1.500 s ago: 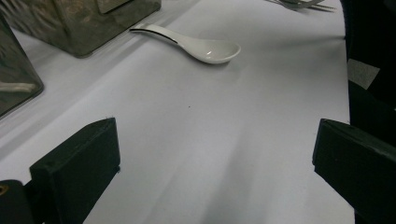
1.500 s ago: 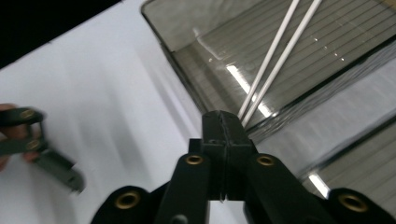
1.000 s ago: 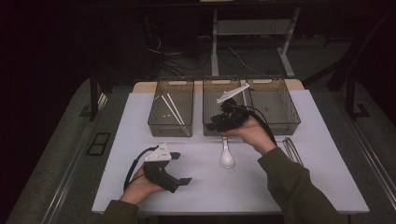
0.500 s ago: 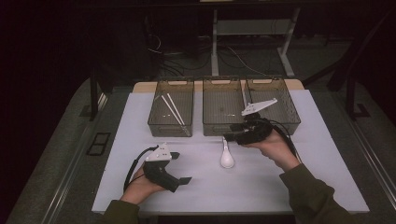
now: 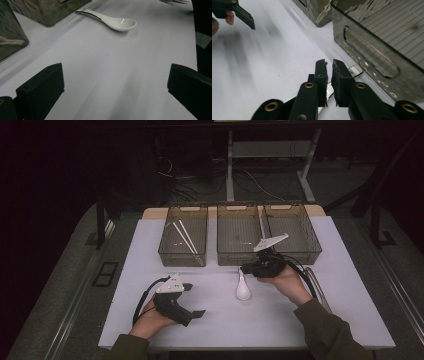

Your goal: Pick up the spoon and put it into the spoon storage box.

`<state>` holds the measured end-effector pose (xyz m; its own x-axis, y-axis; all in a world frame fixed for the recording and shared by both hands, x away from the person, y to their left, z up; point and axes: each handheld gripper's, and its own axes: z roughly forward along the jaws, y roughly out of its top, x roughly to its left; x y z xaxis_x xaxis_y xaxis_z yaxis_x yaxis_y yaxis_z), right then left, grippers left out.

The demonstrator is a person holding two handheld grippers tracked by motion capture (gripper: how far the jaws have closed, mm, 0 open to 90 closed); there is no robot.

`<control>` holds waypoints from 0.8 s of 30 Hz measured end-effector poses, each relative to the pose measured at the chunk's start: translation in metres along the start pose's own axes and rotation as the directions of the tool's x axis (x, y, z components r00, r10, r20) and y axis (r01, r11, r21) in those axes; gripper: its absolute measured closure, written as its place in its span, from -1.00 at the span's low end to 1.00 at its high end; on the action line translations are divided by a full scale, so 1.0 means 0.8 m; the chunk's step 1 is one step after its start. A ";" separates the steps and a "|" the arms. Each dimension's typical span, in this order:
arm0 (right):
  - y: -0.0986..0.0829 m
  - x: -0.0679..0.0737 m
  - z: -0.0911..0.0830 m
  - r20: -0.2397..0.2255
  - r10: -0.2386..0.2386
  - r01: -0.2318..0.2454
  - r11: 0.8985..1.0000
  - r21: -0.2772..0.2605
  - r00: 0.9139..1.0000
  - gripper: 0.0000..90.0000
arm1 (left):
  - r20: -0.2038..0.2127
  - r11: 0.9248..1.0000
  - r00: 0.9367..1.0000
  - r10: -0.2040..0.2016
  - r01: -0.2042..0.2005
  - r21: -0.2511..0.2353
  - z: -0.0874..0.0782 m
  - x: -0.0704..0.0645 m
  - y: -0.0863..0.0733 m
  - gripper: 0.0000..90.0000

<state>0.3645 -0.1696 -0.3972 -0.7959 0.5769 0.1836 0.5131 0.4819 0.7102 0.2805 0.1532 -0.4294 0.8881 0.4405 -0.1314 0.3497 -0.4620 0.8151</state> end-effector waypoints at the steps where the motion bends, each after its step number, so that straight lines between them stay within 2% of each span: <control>1: 0.000 0.000 0.003 0.001 -0.003 0.003 1.000 0.006 1.000 0.92 | -0.003 1.000 1.000 -0.001 0.001 -0.002 -0.001 0.000 0.000 -1.00; 3: 0.001 0.001 0.010 0.001 -0.005 0.005 1.000 0.006 1.000 0.99 | -0.008 1.000 1.000 -0.003 0.003 -0.010 -0.001 -0.001 0.001 -1.00; 6: 0.002 0.002 0.022 0.025 -0.023 0.022 0.999 0.032 0.999 0.99 | -0.004 1.000 1.000 0.002 -0.002 -0.006 -0.001 -0.001 0.001 -1.00; 15: 0.009 -0.007 0.056 0.058 -0.004 -0.001 0.996 0.085 0.998 0.99 | 0.006 1.000 1.000 0.003 -0.003 -0.010 -0.001 -0.001 0.001 -1.00; 24: 0.012 -0.012 0.072 0.072 -0.007 -0.002 0.992 0.129 0.997 0.99 | 0.013 1.000 1.000 0.002 -0.002 -0.013 -0.001 -0.001 0.002 -1.00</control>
<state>0.3957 -0.1327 -0.4316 -0.7741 0.6198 0.1289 0.5524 0.5618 0.6158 0.2799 0.1526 -0.4279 0.8928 0.4291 -0.1368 0.3436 -0.4525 0.8229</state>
